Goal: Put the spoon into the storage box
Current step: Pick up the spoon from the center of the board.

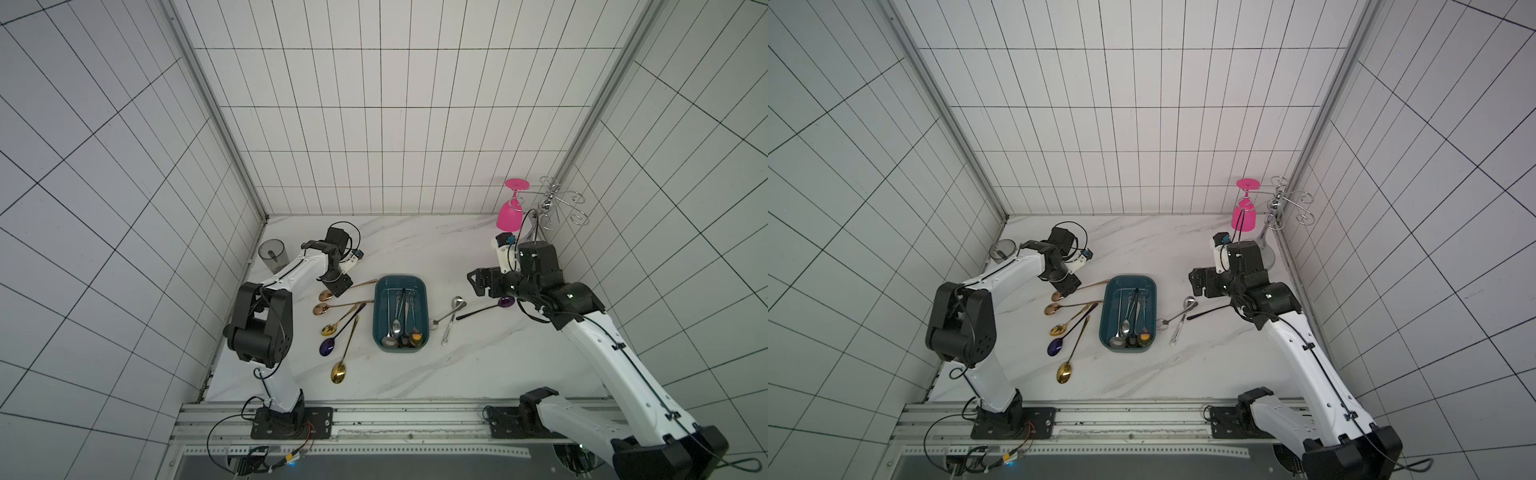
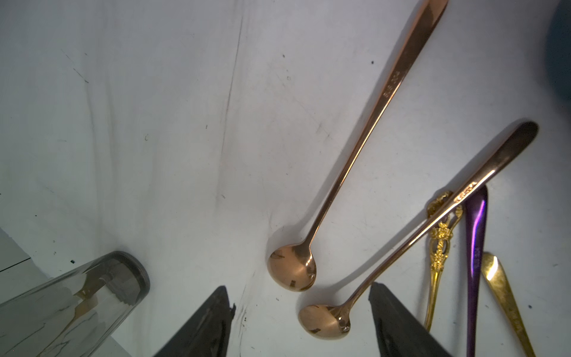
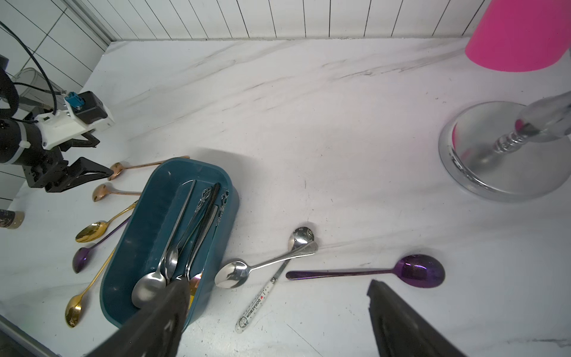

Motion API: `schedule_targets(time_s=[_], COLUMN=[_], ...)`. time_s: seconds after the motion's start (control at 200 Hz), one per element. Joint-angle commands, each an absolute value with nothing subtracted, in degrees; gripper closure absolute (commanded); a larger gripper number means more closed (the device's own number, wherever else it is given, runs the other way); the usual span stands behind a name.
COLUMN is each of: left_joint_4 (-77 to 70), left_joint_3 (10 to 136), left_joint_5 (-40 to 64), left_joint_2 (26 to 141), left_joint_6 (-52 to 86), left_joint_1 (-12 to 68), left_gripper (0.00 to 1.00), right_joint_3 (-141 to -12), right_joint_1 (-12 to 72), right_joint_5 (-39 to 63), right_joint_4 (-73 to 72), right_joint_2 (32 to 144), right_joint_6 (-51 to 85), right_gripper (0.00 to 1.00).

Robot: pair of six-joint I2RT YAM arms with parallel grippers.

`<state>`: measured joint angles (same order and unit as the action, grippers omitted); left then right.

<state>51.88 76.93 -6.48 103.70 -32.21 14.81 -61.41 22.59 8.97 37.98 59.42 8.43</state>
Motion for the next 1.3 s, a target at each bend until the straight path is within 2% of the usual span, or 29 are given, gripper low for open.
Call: schedule_targets(time_s=[0.0, 0.41, 0.485, 0.715, 0.894, 1.164, 1.294], left_joint_4=[52.58, 51.59, 51.48, 52.06, 53.01, 54.01, 54.50], left_joint_3=[79.33, 79.45, 79.76, 80.72, 81.59, 83.35, 84.15], left_joint_5=[-6.86, -8.23, -8.06, -7.65, -7.33, -6.52, -6.59], left_joint_2=[105.57, 113.20, 114.15, 116.91, 118.60, 121.34, 122.40], left_joint_6=[-33.50, -36.31, -36.47, -36.81, -37.35, -37.88, -38.37], left_joint_1=[15.45, 15.56, 15.49, 15.47, 14.91, 13.85, 13.41], left_gripper=[0.31, 0.38, 0.44, 0.50, 0.62, 0.67, 0.79], right_joint_3=[-59.25, -59.68, -59.59, -59.26, -59.53, -59.54, -59.50], right_joint_1=[21.32, 20.65, 20.64, 20.54, 20.48, 20.43, 20.39], right_joint_5=[8.84, 9.14, 9.14, 8.88, 8.62, 8.71, 8.81], right_joint_4=[38.59, 39.11, 39.10, 39.38, 39.64, 39.64, 39.88], right_joint_2=[58.01, 57.97, 57.88, 57.30, 57.20, 57.14, 57.19], right_joint_6=[7.73, 7.56, 7.48, 7.38, 7.12, 7.29, 7.03], right_gripper=[0.06, 0.06, 0.06, 0.06, 0.06, 0.06, 0.06])
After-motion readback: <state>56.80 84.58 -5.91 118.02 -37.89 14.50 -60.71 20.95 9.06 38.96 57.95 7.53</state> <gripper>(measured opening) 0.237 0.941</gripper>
